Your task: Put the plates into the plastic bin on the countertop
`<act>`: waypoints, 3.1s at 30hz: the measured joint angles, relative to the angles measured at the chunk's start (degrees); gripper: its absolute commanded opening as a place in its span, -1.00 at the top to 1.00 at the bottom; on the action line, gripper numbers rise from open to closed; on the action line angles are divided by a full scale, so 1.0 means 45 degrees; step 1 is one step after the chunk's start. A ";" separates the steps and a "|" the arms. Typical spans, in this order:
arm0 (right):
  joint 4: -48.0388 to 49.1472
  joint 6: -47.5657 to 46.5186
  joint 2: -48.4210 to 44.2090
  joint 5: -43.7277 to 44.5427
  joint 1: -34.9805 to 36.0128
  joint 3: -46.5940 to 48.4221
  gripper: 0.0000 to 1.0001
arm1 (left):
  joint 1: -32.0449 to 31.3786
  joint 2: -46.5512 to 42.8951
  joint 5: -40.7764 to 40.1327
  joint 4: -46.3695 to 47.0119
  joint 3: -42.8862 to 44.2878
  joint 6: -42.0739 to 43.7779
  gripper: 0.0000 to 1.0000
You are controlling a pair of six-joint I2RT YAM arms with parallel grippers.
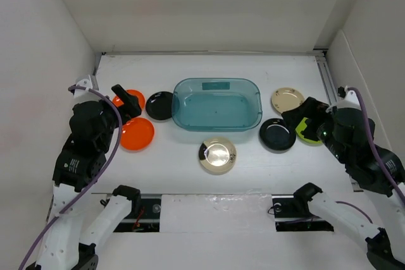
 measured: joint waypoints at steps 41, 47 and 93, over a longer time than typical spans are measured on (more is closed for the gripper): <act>1.1832 0.3521 0.7291 -0.6305 0.0986 -1.0156 -0.11 | 0.0000 0.0248 0.2637 0.1836 -0.2662 0.0160 -0.99; 1.2036 0.3483 0.7747 -0.6319 0.1146 -1.0156 0.23 | 0.0000 0.0248 0.2657 0.1831 -0.2662 0.0233 -0.99; 0.8670 0.0432 1.2585 -0.6907 -0.2302 -0.0083 1.00 | 0.1749 0.3604 0.0636 0.2783 -0.5212 -0.5693 -0.99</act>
